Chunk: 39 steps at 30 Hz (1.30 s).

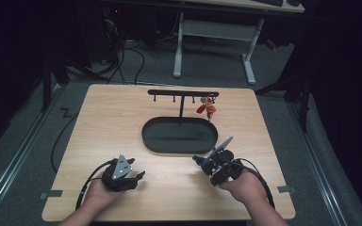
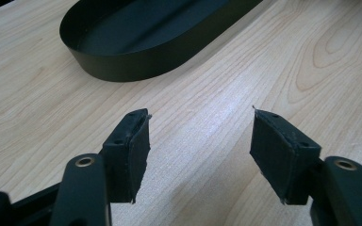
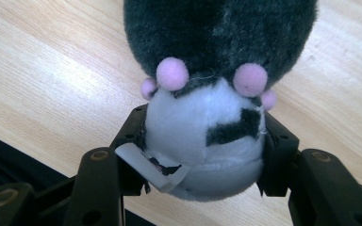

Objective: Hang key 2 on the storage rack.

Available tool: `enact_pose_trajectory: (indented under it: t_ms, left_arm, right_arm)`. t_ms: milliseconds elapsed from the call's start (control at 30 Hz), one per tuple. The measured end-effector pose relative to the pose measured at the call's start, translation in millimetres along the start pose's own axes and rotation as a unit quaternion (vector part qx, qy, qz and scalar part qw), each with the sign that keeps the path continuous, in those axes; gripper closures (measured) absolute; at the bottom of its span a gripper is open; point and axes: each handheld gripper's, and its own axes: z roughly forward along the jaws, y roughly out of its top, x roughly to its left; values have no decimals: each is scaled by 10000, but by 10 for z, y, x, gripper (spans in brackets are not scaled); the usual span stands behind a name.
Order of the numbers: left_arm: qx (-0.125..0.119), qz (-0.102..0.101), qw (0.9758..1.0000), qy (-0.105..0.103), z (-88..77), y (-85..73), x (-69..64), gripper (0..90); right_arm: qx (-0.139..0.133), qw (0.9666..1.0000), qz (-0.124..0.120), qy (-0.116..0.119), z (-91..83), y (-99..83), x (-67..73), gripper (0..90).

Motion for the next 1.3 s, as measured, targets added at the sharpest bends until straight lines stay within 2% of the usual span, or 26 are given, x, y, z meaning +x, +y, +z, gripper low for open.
enact_pose_trajectory:
  t_ms: [33, 100, 433, 467, 767, 1100, 1300]
  left_arm:
    - [-3, 2, 10000, -3, -1, 1, -3, 382]
    - [-12, 8, 10000, -3, -2, 1, -9, 382]
    - [45, 25, 10000, -39, 2, -3, -21, 383]
    - [41, 25, 10000, -43, 1, -3, -22, 383]
    - [15, 37, 10000, -54, -3, 0, -14, 391]
    - [-3, 33, 10000, -71, -3, 5, -14, 392]
    - [9, 54, 10000, -60, -10, 3, -11, 391]
  right_arm:
    - [12, 10000, 81, -1, -26, 9, 8, 478]
    - [-29, 10000, -12, 17, -68, 33, -8, 479]
    - [-142, 9998, -96, -36, -320, 179, -8, 481]
    - [-143, 9999, -14, -30, -343, 191, -2, 480]
    - [-176, 9998, 19, 42, -470, 301, -60, 481]
    - [-240, 9996, 131, 70, -710, 507, -139, 481]
    - [-230, 9995, 189, 106, -767, 608, -163, 480]
